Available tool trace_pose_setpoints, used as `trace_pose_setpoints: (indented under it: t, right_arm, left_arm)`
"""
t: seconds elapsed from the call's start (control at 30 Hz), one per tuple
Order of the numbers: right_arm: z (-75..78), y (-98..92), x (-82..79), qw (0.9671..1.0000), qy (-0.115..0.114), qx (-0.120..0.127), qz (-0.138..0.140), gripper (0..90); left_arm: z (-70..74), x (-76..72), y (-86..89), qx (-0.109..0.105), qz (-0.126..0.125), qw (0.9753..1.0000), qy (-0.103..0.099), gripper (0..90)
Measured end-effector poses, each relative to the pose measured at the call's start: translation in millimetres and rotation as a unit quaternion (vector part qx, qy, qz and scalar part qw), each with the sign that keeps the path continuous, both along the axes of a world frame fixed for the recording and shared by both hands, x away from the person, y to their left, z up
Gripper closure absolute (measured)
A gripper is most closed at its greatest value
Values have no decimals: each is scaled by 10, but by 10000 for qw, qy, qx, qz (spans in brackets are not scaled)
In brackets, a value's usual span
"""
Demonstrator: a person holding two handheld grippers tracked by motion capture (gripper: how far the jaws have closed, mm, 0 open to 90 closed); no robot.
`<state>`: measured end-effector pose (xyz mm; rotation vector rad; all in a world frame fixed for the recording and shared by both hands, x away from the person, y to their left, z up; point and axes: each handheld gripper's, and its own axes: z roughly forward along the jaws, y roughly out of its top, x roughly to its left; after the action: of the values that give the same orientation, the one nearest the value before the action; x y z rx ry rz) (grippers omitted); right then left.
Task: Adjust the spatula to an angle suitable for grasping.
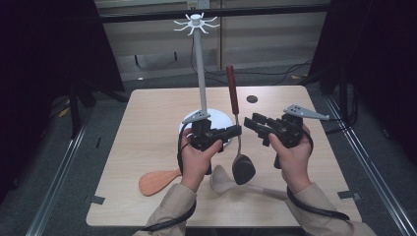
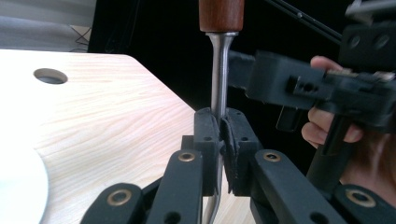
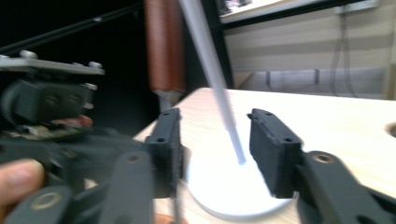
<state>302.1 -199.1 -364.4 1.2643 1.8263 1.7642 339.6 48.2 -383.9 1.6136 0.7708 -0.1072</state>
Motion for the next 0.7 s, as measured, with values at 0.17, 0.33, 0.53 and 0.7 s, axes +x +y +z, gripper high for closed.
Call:
trace_pose_setpoints:
  t: [0.17, 0.33, 0.53, 0.7]
  right_arm:
    - [-150, -220, -77, 9981, 138, -439, -418, 356]
    - [-381, -369, -141, 9947, 343, -828, -495, 244]
    - [-655, -454, -181, 9908, 598, -1123, -462, 122]
    - [-725, -499, -202, 9893, 664, -1248, -367, 74]
  left_arm:
    - [71, 11, 89, -7, 8, 10000, -90, 849]
    - [143, 29, 149, -20, 29, 9999, -160, 849]
    - [249, 48, 194, -52, 55, 9997, -243, 849]
    - [338, 85, 242, -67, 68, 9994, -322, 848]
